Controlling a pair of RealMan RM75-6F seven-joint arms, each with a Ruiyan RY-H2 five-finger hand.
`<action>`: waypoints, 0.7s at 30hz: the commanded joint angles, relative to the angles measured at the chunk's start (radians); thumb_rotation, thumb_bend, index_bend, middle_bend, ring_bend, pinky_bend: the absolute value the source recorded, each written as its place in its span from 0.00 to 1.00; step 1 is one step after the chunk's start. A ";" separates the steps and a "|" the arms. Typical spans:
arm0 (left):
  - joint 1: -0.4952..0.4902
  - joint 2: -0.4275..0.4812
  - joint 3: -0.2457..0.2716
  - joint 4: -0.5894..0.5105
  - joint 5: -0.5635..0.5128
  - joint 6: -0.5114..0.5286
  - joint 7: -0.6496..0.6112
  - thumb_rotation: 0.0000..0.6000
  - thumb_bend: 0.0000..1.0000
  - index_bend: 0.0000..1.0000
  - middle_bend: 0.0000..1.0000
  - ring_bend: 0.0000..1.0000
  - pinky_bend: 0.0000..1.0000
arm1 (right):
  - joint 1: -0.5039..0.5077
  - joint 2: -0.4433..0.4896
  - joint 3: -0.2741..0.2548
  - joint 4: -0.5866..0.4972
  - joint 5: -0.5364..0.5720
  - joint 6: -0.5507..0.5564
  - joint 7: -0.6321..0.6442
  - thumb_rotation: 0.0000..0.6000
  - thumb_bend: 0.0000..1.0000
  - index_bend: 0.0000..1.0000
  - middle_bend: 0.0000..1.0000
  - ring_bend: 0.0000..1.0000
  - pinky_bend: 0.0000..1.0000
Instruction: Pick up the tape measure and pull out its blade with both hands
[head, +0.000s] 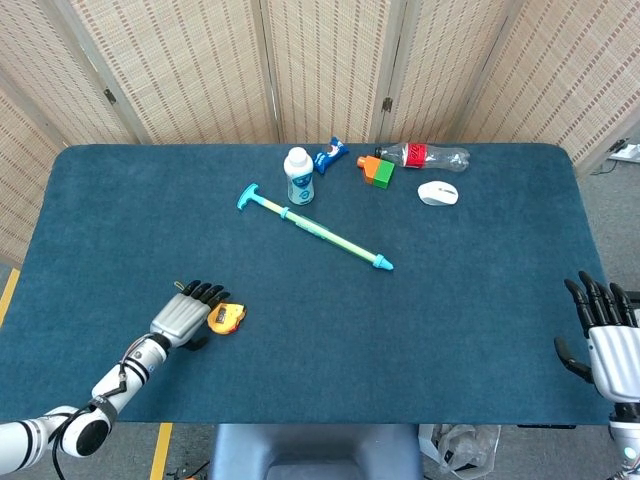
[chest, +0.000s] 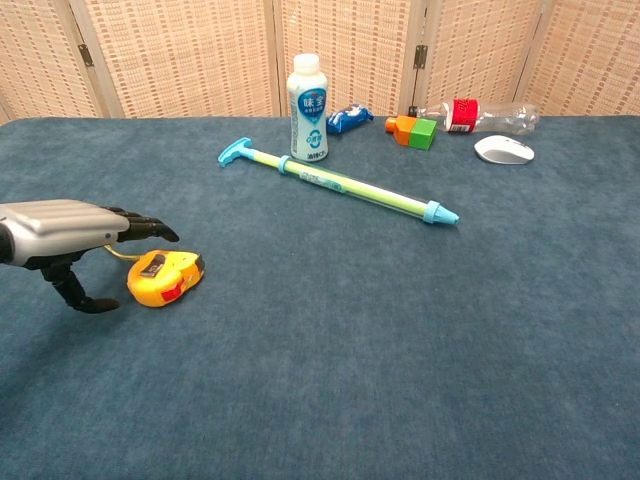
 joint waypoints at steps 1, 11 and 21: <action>-0.007 -0.006 -0.004 -0.001 -0.013 -0.003 0.005 1.00 0.36 0.10 0.10 0.06 0.00 | -0.001 0.000 0.000 0.001 0.001 0.001 0.001 1.00 0.38 0.01 0.04 0.07 0.00; -0.018 -0.032 -0.006 0.018 -0.041 -0.002 0.011 1.00 0.36 0.15 0.14 0.09 0.00 | -0.006 0.000 -0.001 0.004 0.005 0.005 0.005 1.00 0.38 0.01 0.04 0.07 0.00; -0.014 -0.055 -0.012 0.050 -0.051 0.020 -0.003 1.00 0.36 0.19 0.18 0.13 0.01 | -0.006 0.001 -0.001 0.003 0.005 0.004 0.004 1.00 0.38 0.01 0.04 0.07 0.00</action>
